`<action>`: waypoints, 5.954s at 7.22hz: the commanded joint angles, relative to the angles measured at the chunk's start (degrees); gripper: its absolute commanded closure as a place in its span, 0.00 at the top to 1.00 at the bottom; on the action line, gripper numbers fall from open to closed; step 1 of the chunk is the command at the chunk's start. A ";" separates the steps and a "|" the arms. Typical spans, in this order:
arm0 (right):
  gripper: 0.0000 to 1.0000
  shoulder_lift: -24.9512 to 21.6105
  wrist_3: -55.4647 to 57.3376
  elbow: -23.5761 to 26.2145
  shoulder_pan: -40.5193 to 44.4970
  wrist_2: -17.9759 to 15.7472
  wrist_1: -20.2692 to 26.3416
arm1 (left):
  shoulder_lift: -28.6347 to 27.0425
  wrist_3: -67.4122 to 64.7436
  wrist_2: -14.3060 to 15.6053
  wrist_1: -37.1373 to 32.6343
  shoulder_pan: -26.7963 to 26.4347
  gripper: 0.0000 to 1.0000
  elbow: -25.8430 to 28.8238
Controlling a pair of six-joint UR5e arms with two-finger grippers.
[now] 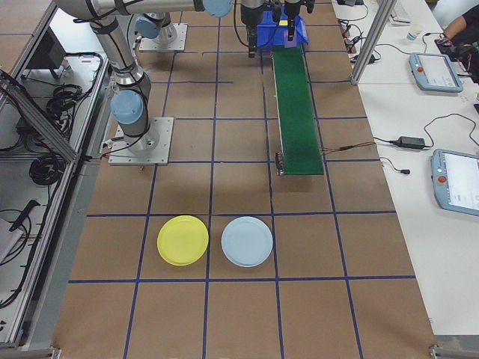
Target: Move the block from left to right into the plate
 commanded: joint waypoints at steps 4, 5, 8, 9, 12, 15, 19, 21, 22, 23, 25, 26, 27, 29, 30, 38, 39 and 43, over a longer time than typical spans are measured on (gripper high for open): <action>1.00 0.00 0.00 0.03 0.00 0.00 0.00 | 1.58 -0.04 -1.34 2.86 -0.54 1.00 -3.75; 1.00 0.00 0.00 0.03 0.00 0.00 0.00 | 3.69 -0.13 -1.17 2.17 -0.54 1.00 -3.06; 1.00 0.44 -2.52 -0.49 -1.13 -0.09 0.00 | 6.61 5.45 -0.55 -1.79 7.77 1.00 -2.70; 1.00 0.35 -5.42 -0.49 -1.32 -0.09 0.00 | 6.61 8.89 -0.46 -2.23 10.68 1.00 -2.70; 1.00 -0.09 -5.45 -4.60 -1.41 -0.88 -0.09 | 3.46 15.78 -0.20 -1.45 15.89 1.00 -3.14; 1.00 0.09 -5.62 -3.66 -1.40 -2.37 0.70 | -0.59 15.61 -0.20 2.24 15.98 1.00 -3.66; 1.00 0.09 -16.81 -3.48 -9.35 -1.50 -1.06 | -2.97 14.30 -0.81 2.60 17.39 0.99 -5.25; 1.00 0.09 -22.40 -3.22 -20.95 3.48 -0.62 | -3.24 14.81 -0.37 2.51 17.39 0.63 -5.42; 1.00 0.61 -26.15 -3.13 -24.31 6.04 -0.62 | -2.63 15.42 -0.37 2.42 17.39 0.34 -5.42; 1.00 0.79 -27.15 -3.22 -26.17 8.94 -0.62 | -1.92 15.43 -0.20 2.25 17.39 0.23 -5.16; 1.00 2.97 -26.98 -5.93 -26.63 10.55 -1.14 | 2.10 14.82 1.73 -1.07 17.30 0.23 -4.46; 1.00 5.25 -26.98 -8.12 -26.63 10.55 -0.53 | 5.61 14.55 1.74 -6.05 17.30 0.23 -3.85; 1.00 6.23 -27.07 -9.10 -26.72 10.72 -0.61 | 8.77 14.12 1.65 -9.58 17.21 0.23 -3.84; 1.00 12.00 -27.33 -16.70 -26.98 11.34 0.25 | 12.75 11.40 1.30 -11.90 13.81 0.23 -3.84; 1.00 14.04 -27.59 -19.54 -27.07 11.34 3.05 | 12.85 7.21 1.56 -11.21 10.22 0.23 -3.75; 1.00 16.78 -31.18 -1.23 -27.24 23.62 -5.71 | 0.81 -1.10 -0.19 1.54 0.34 0.24 -3.31; 1.00 16.96 -31.64 2.46 -27.24 23.82 -6.50 | -0.06 -1.01 -1.15 2.07 0.34 0.24 -3.49; 1.00 21.53 -30.77 2.77 -27.16 28.04 -14.15 | -0.95 -0.92 -1.25 4.62 0.34 1.00 -4.45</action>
